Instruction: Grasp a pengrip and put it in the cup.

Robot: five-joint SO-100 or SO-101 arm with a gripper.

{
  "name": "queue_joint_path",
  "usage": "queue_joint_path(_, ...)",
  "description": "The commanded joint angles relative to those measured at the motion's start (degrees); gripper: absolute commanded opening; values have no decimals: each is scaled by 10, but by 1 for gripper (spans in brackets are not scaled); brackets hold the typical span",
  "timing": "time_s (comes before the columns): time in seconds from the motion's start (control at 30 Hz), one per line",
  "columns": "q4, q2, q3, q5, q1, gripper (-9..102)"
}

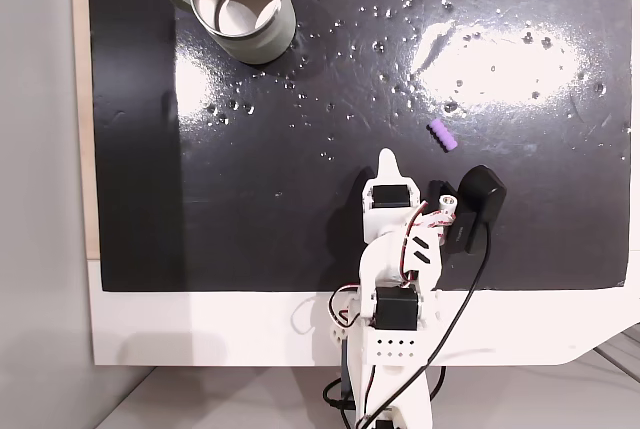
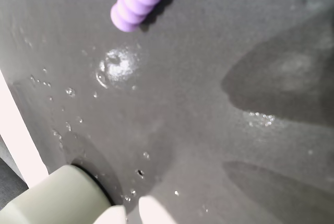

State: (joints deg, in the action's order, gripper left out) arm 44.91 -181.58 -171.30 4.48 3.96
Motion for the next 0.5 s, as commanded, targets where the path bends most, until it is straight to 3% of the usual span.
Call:
queue_joint_path(0.0,13,-5,68,13,4,0)
queue_joint_path(0.13,29,32,131,15,11,0)
queue_joint_path(0.47,45,304,354,-7,52,0)
